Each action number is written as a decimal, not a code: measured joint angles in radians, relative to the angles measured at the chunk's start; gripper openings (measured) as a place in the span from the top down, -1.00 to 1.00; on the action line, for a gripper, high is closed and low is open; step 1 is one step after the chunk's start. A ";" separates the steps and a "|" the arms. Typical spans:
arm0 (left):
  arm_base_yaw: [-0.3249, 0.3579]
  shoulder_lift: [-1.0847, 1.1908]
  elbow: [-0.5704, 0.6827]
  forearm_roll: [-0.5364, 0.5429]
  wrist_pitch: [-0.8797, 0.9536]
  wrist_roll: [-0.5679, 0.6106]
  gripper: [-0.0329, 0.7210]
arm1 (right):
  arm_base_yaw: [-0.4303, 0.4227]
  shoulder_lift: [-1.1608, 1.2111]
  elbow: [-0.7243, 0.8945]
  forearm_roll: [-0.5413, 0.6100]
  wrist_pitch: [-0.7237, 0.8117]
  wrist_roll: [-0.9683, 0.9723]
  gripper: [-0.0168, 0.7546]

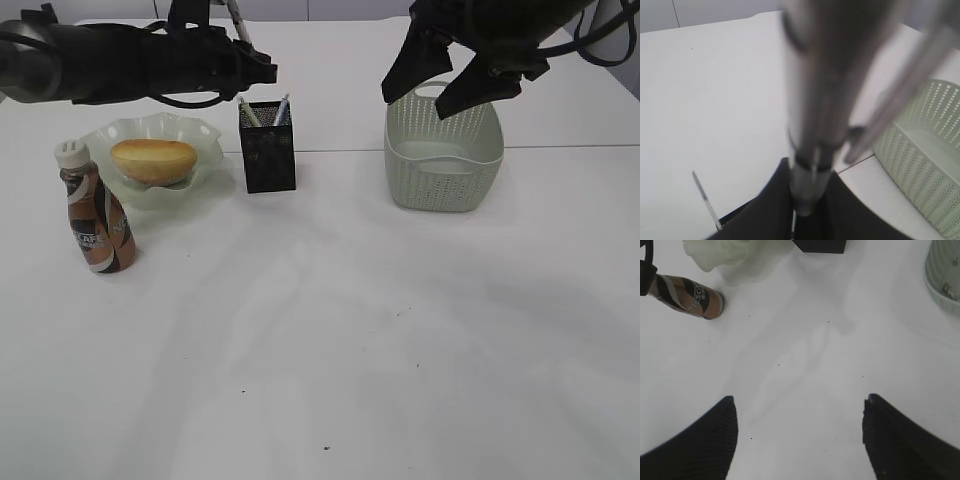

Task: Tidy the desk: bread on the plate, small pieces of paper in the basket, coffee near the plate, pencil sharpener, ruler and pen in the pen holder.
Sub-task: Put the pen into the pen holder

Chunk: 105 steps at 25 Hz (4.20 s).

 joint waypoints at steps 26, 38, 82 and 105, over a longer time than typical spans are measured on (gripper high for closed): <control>0.002 0.028 -0.001 -0.002 0.000 -0.001 0.73 | 0.000 0.000 0.000 -0.002 -0.002 -0.002 -0.52; 0.002 0.035 -0.001 -0.002 -0.004 -0.001 0.73 | 0.000 0.000 0.000 -0.002 -0.021 -0.002 -0.52; 0.002 0.088 -0.001 -0.002 0.013 -0.028 0.72 | 0.000 0.000 0.000 -0.002 -0.044 -0.002 -0.52; 0.002 0.088 -0.001 0.122 0.022 -0.190 0.72 | 0.000 0.000 0.000 -0.002 -0.050 -0.002 -0.52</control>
